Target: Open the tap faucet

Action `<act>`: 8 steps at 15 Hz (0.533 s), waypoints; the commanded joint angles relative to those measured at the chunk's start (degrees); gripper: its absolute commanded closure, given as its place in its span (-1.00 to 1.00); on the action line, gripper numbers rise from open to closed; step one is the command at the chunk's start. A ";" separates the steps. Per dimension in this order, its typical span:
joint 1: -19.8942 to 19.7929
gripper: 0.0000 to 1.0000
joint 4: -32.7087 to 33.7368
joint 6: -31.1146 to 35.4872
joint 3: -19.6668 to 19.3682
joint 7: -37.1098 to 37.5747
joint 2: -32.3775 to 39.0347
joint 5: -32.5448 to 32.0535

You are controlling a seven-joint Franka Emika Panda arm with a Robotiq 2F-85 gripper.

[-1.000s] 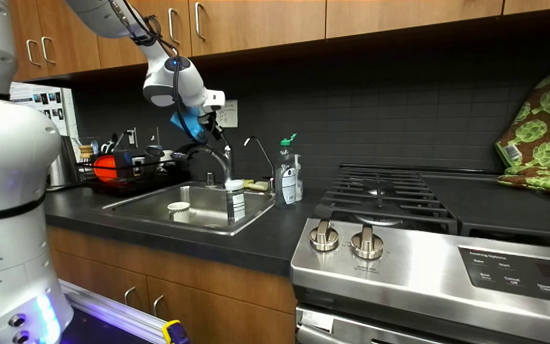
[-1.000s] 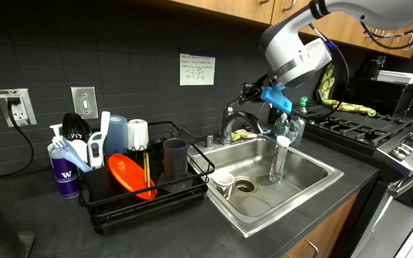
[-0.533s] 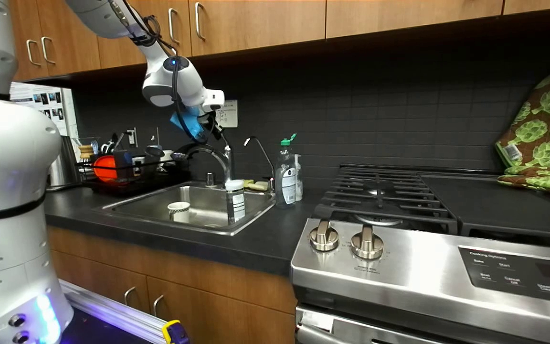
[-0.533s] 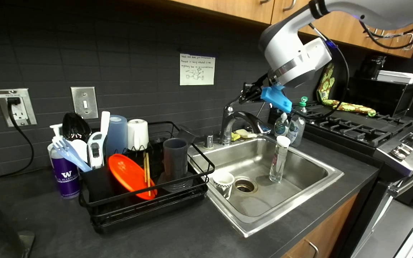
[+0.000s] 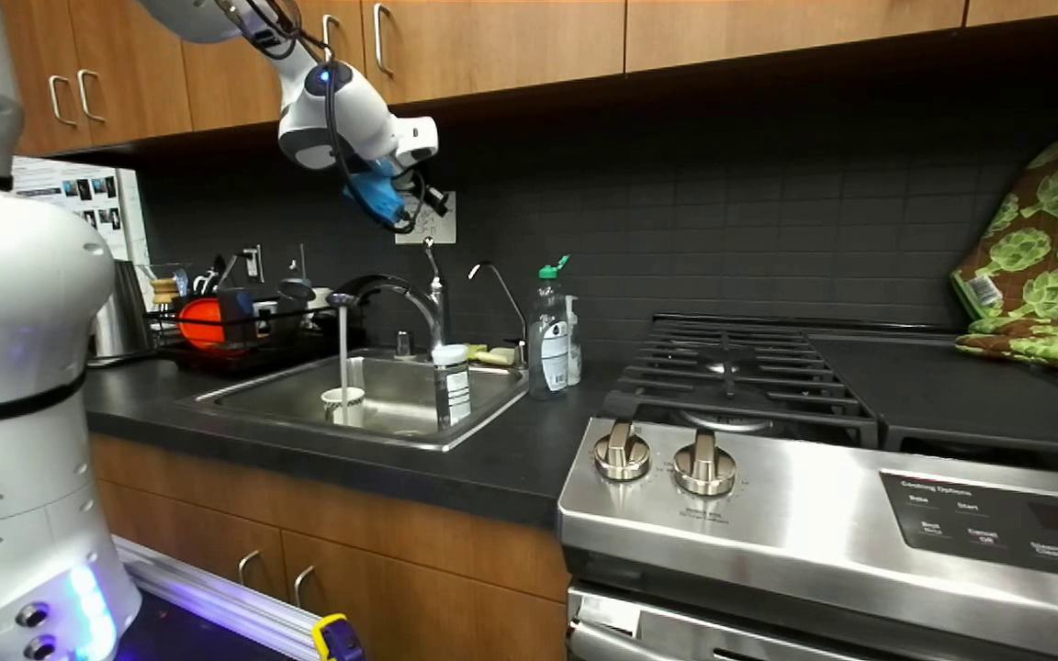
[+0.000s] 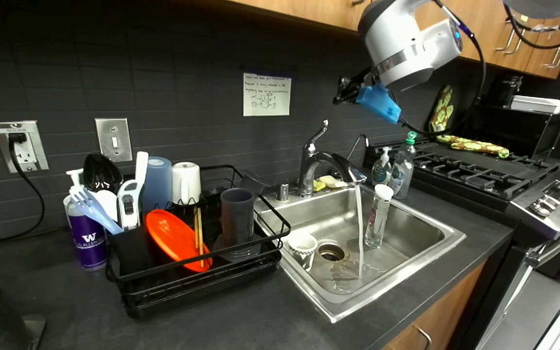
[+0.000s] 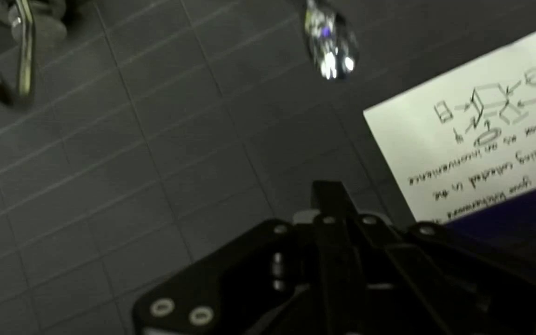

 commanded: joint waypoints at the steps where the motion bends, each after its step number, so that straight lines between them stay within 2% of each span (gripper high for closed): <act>1: -0.47 1.00 0.69 0.43 -0.42 -0.65 -0.47 -0.45; 8: -0.41 1.00 -5.03 -3.16 -0.43 -0.64 -1.96 0.61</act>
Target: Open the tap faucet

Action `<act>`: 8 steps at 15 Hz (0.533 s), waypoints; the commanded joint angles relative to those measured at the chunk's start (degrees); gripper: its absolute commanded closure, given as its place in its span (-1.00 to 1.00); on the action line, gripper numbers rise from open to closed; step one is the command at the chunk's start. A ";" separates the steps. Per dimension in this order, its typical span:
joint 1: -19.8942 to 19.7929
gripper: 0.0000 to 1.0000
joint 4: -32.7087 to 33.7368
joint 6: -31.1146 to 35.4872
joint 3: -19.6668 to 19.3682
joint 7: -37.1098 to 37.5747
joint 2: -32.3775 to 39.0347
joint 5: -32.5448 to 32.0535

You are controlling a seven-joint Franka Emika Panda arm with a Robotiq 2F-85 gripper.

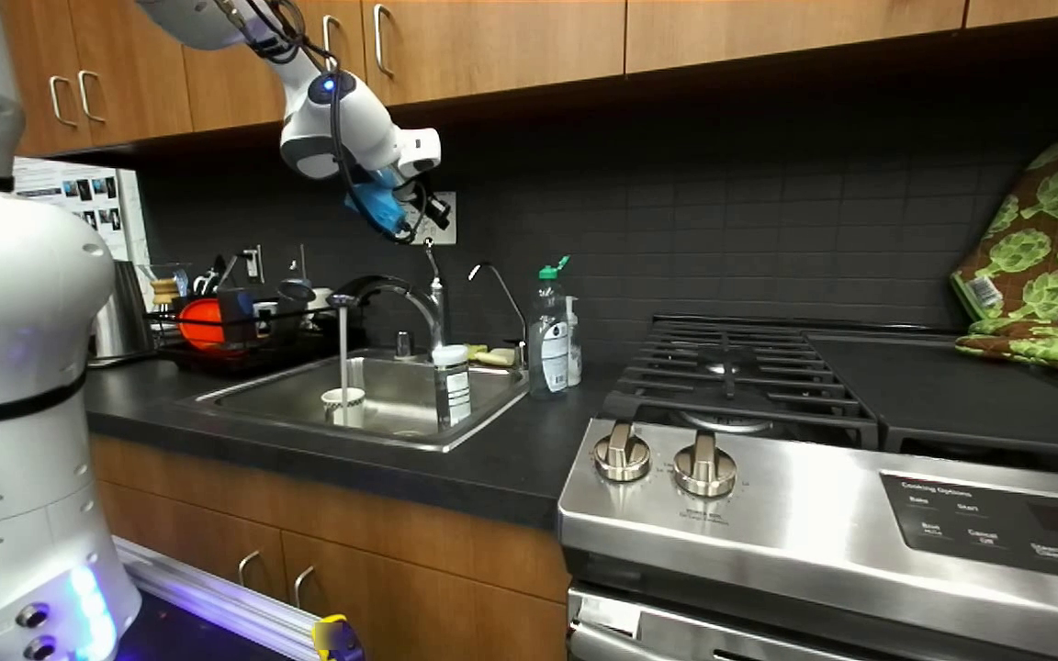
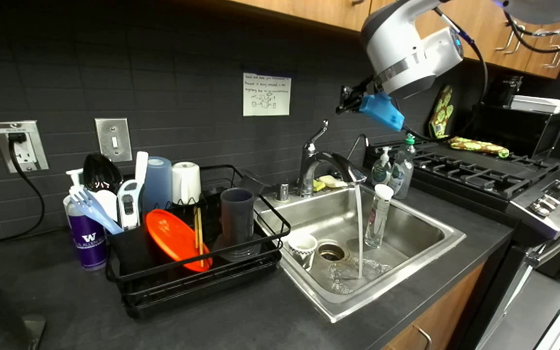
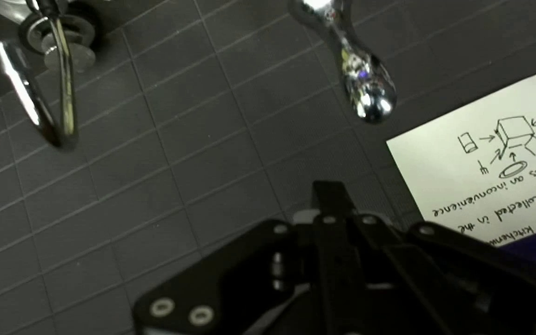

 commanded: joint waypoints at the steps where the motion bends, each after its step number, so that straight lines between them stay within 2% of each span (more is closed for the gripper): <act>1: -0.16 1.00 -3.48 -3.64 -0.19 -0.17 -2.72 -0.27; 8: -1.02 1.00 -12.70 -10.37 -0.49 1.63 -8.36 -6.46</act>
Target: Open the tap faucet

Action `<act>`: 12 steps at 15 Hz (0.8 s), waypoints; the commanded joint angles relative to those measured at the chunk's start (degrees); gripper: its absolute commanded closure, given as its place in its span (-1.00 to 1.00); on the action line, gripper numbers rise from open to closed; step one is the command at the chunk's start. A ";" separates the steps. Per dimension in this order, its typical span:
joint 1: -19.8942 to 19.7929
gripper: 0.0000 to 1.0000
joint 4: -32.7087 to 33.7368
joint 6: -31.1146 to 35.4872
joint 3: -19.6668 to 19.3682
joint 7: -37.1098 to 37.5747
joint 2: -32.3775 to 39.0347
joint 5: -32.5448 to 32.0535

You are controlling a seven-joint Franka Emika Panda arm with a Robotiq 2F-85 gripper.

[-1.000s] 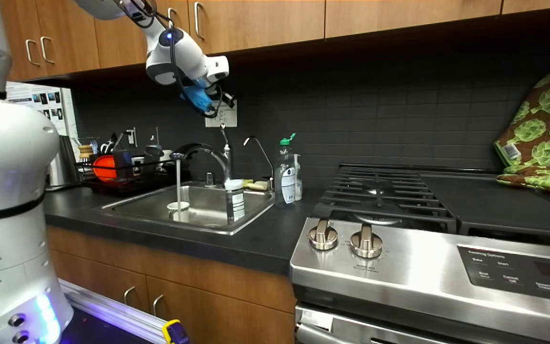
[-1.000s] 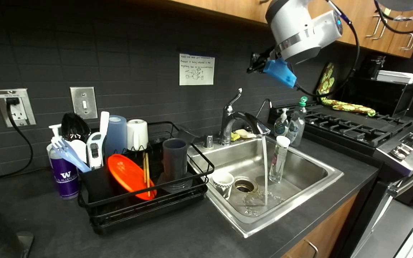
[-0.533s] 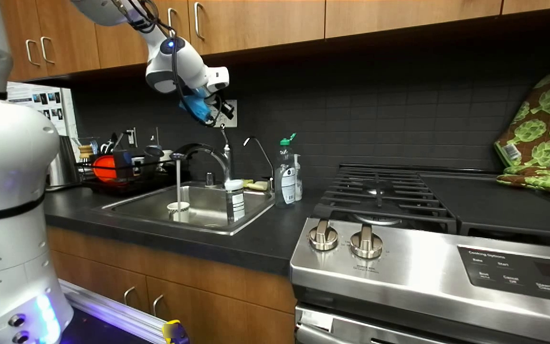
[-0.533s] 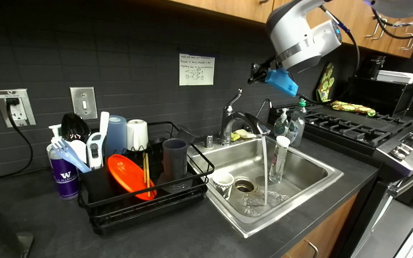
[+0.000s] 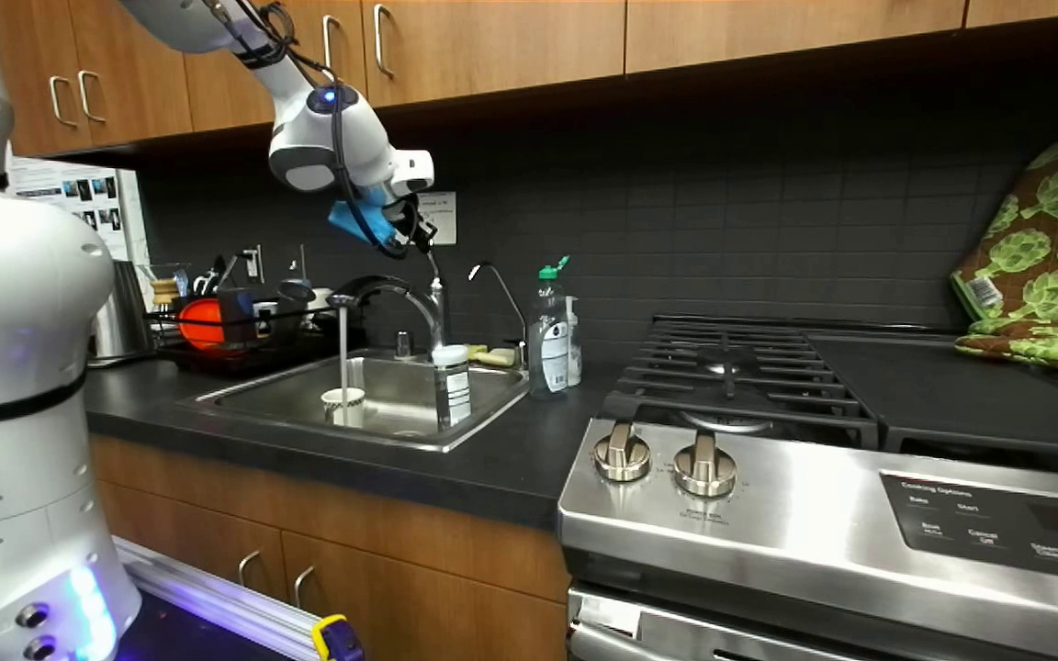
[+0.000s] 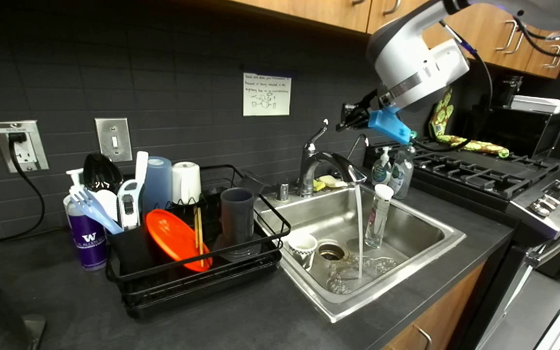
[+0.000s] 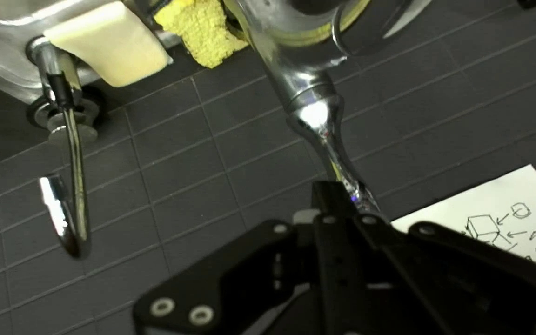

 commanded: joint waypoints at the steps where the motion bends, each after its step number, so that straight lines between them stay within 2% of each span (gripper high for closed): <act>1: -1.01 1.00 -6.45 -4.58 -0.45 1.75 -6.24 -4.38; 5: -3.18 1.00 -11.93 -10.30 -0.40 4.56 -12.05 -11.65; 10: -8.19 1.00 -17.64 -24.13 0.06 11.94 -20.61 -25.97; 11: -4.63 1.00 -18.50 -26.33 -4.15 15.05 -22.32 -31.23; 12: -4.59 1.00 -18.86 -29.65 -5.00 16.55 -24.16 -34.65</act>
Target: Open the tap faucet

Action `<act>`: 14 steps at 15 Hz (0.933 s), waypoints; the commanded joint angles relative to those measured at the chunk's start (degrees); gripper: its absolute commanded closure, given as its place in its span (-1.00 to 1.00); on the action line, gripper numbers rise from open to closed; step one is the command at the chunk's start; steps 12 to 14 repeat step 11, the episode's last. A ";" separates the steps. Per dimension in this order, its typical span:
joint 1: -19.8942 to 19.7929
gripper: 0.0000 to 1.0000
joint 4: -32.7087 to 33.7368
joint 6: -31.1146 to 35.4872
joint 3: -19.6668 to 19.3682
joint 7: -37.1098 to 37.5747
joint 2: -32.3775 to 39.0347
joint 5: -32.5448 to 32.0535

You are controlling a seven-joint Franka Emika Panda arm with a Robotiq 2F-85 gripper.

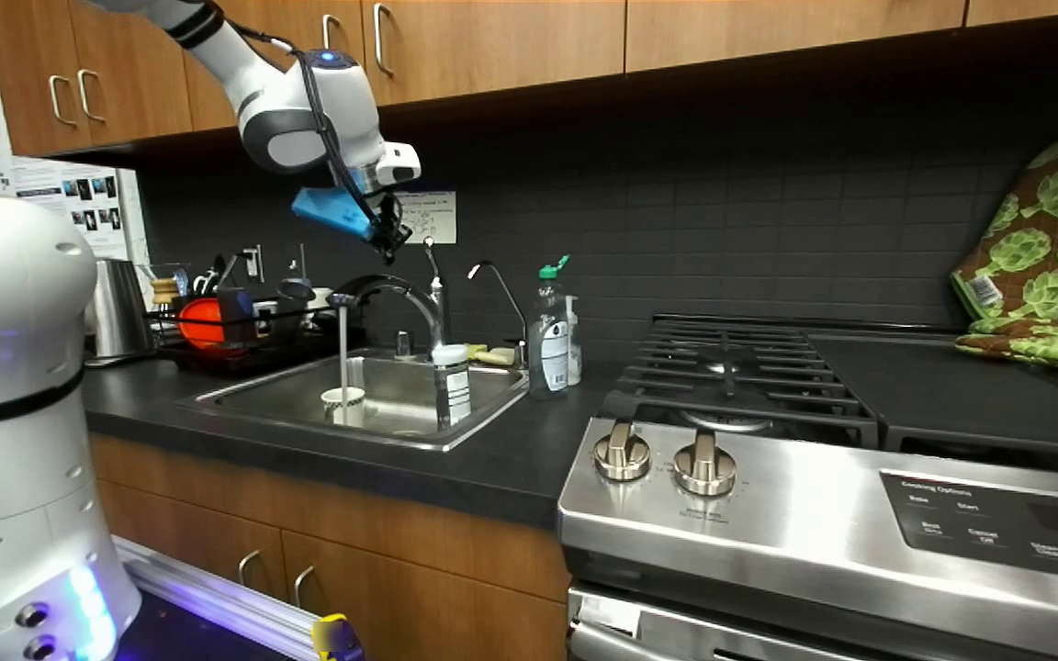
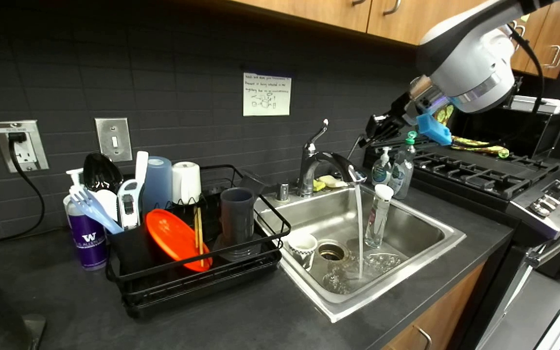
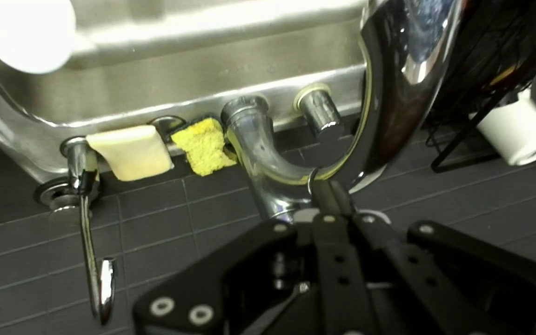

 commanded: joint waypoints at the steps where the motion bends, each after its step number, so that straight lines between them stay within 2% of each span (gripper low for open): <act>1: 2.76 1.00 -3.38 -9.83 -5.16 7.03 -8.45 -11.99; 5: 5.58 0.99 -3.20 -19.46 -9.19 11.84 -14.51 -22.25; 6: 6.28 0.85 -3.12 -21.43 -9.93 12.48 -15.74 -23.95; 7: 6.78 0.46 -2.86 -23.94 -10.58 13.04 -17.03 -25.38; 9: 7.70 0.26 -2.65 -27.36 -11.56 13.28 -18.96 -27.31; 10: 8.39 0.61 -2.08 -24.12 -11.91 13.02 -16.19 -26.69; 11: 8.60 0.50 -2.11 -25.44 -12.17 13.10 -17.21 -27.23; 14: 8.60 0.50 -2.11 -25.44 -12.17 13.10 -17.21 -27.23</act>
